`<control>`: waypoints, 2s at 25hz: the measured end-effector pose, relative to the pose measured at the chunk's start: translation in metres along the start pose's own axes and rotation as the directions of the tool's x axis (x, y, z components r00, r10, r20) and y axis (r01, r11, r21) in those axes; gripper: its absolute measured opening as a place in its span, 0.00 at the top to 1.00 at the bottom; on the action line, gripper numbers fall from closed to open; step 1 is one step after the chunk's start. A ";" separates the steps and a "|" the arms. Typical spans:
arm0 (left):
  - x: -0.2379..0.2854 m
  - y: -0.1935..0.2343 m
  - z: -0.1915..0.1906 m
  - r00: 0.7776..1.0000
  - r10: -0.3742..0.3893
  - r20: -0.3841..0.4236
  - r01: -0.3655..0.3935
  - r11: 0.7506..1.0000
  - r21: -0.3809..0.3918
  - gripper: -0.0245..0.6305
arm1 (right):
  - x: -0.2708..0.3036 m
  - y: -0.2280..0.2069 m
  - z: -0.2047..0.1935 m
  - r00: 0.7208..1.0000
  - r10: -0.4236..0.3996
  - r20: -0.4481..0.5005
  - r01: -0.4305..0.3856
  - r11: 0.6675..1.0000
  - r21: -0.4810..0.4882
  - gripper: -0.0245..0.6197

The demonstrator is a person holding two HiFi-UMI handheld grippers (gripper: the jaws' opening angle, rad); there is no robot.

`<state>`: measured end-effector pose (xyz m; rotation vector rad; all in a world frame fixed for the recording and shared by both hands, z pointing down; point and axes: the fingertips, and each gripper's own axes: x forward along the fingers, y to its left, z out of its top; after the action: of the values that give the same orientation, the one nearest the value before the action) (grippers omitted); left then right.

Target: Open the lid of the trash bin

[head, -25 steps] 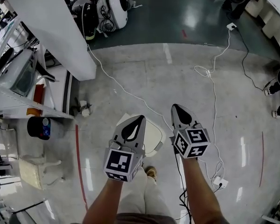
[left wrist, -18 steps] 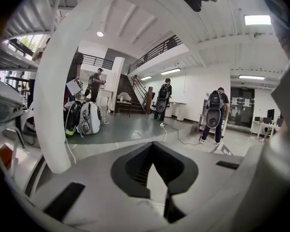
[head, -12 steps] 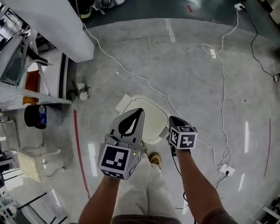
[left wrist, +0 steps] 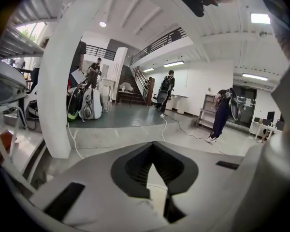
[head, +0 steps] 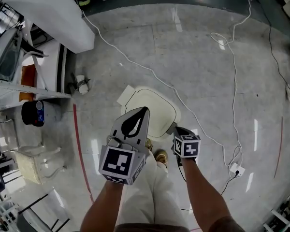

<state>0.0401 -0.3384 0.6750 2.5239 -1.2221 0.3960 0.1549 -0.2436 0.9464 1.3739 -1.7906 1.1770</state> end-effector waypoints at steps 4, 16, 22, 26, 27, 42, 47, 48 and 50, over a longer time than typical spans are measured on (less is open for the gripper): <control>-0.001 -0.005 -0.006 1.000 -0.004 -0.006 0.004 1.000 0.002 0.94 | 0.007 0.000 -0.006 1.000 0.001 -0.018 -0.001 1.000 -0.005 0.91; -0.005 -0.006 -0.016 1.000 -0.009 -0.027 0.010 1.000 0.002 0.94 | 0.014 -0.003 -0.023 0.999 -0.010 -0.037 0.010 1.000 0.007 0.91; -0.006 -0.003 -0.019 0.999 -0.011 -0.030 0.011 1.000 0.004 0.94 | 0.015 -0.002 -0.024 1.000 0.000 -0.024 0.000 1.000 0.015 0.91; -0.007 -0.002 -0.016 1.000 -0.012 -0.025 0.012 1.000 0.002 0.94 | 0.011 -0.001 -0.017 1.000 -0.003 -0.002 0.003 1.000 0.022 0.91; -0.007 -0.001 -0.015 1.000 -0.012 -0.023 0.012 1.000 0.001 0.94 | 0.009 -0.001 -0.014 1.000 -0.010 0.004 0.010 1.000 0.017 0.91; -0.033 -0.013 0.091 0.999 -0.022 0.036 0.020 0.999 0.043 0.94 | -0.071 0.022 0.128 0.986 -0.002 0.168 0.012 0.998 -0.058 0.91; -0.062 -0.037 0.184 0.993 -0.042 0.106 0.033 0.996 0.081 0.94 | -0.165 0.046 0.252 0.936 0.020 0.352 0.017 0.995 -0.101 0.91; -0.067 -0.041 0.202 0.991 -0.047 0.122 0.036 0.995 0.093 0.94 | -0.187 0.052 0.279 0.917 0.030 0.398 0.018 0.993 -0.117 0.91; -0.080 -0.050 0.233 0.987 -0.058 0.150 0.042 0.994 0.105 0.94 | -0.235 0.068 0.330 0.869 0.055 0.493 0.019 0.989 -0.143 0.91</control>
<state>0.0578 -0.3434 0.4239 2.7098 -1.2184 0.2625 0.1796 -0.4327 0.5828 1.6812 -2.1911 0.7159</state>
